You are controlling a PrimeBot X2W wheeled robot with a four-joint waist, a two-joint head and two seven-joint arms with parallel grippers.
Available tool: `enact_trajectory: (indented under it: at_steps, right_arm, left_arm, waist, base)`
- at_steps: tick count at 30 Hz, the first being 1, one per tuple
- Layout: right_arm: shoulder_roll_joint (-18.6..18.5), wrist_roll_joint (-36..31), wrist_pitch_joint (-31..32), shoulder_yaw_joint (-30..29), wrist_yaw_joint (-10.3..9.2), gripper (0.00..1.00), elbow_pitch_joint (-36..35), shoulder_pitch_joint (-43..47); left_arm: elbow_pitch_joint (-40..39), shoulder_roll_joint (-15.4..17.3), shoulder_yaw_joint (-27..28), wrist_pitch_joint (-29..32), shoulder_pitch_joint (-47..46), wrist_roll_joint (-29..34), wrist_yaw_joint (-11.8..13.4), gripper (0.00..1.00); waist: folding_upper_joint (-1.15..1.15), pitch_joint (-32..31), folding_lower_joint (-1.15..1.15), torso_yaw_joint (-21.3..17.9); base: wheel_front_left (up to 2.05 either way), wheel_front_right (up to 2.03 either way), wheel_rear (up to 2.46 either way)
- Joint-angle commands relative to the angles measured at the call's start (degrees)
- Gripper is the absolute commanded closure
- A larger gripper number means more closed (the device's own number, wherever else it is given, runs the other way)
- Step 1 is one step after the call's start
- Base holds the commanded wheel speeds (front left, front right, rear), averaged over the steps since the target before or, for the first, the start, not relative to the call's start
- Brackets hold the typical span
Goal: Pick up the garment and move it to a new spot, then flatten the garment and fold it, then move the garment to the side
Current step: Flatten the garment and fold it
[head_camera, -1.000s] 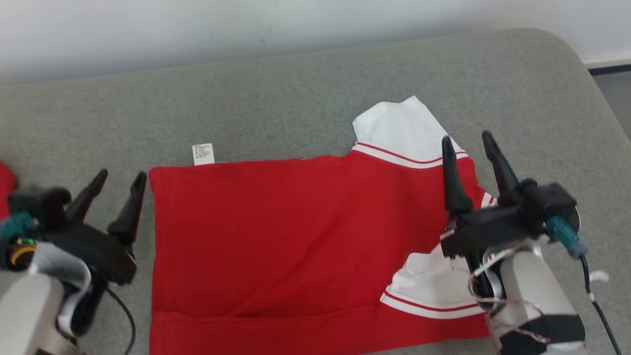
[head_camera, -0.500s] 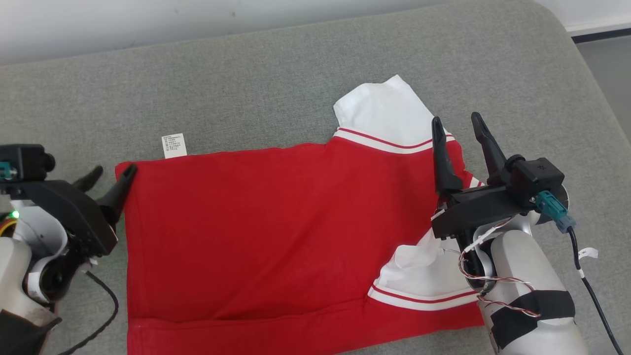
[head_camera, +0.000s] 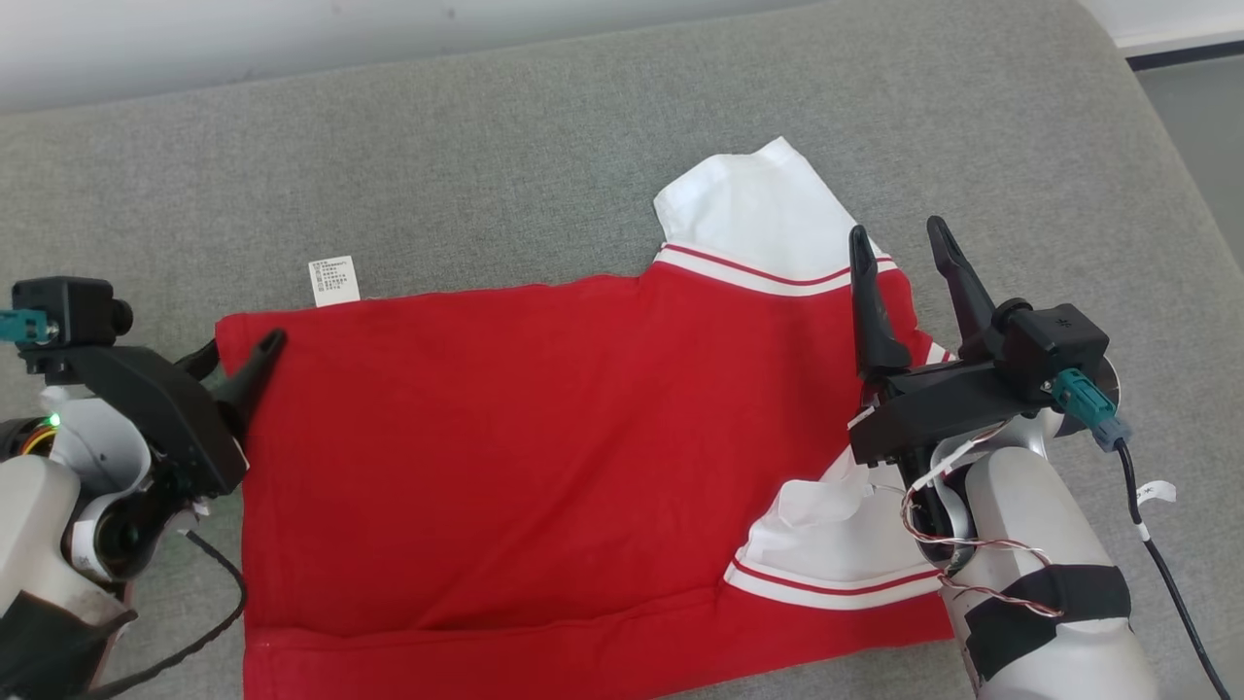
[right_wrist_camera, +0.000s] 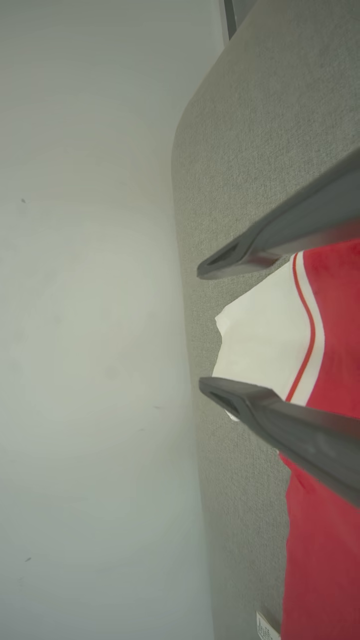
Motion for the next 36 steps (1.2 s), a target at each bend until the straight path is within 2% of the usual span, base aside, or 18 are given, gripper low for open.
enact_trajectory:
  at_steps: [1,2,3,7,12,18,26,36]
  right_arm:
    - [0.2,-0.4,-0.2,0.1,-0.15,0.00,0.2,-0.7]
    - [0.2,-0.6,-0.2,0.3,-0.15,0.00,0.4,-0.9]
    - [0.2,-0.7,-0.2,0.3,-0.15,0.00,0.6,-1.1]
    - [-0.2,-1.1,-0.2,0.2,-0.15,0.00,2.3,-2.1]
    - [-2.7,-2.0,0.4,-0.1,-0.15,0.00,7.6,-5.9]
    - [-5.8,-4.1,6.7,-2.4,-0.15,0.00,14.4,-13.9]
    - [-7.6,-7.0,14.4,-5.1,-0.15,0.00,21.5,-22.1]
    - [-8.1,-11.3,17.6,-8.2,-0.15,0.00,28.6,-29.2]
  left_arm:
    - [0.5,-0.2,-0.3,-0.4,-1.1,0.4,0.1,0.55]
    - [0.7,-0.3,-0.3,-0.9,-1.4,0.5,0.1,0.91]
    - [0.9,-0.5,-0.5,-1.1,-1.7,0.6,0.1,1.00]
    - [1.1,-0.7,-1.3,-3.2,-2.8,0.7,0.1,1.00]
    - [-1.3,-1.4,-2.2,-6.1,-3.0,-0.6,0.0,1.00]
    - [-7.7,0.2,-4.4,-9.7,-1.6,0.2,0.0,1.00]
    - [-13.6,1.7,-7.0,-12.6,-0.8,1.4,0.0,1.00]
    - [-17.6,2.6,-9.4,-14.8,-3.0,1.4,0.0,1.00]
  waist:
    - [-0.01,0.4,0.00,0.1]
    - [-0.01,0.5,0.00,0.2]
    - [-0.01,0.6,0.00,0.3]
    - [-0.01,0.9,0.00,1.3]
    - [-0.01,0.9,0.00,3.5]
    - [-0.01,2.9,0.00,6.1]
    - [-0.01,6.5,0.00,8.7]
    - [-0.01,10.3,0.00,11.1]
  base:
    - [0.00,0.00,0.00]
    - [0.00,0.00,0.00]
    - [0.00,0.00,0.00]
    - [0.00,0.00,0.00]
    - [0.00,0.00,0.00]
    - [0.00,0.00,0.00]
    - [0.00,0.00,0.00]
    - [0.00,0.00,0.00]
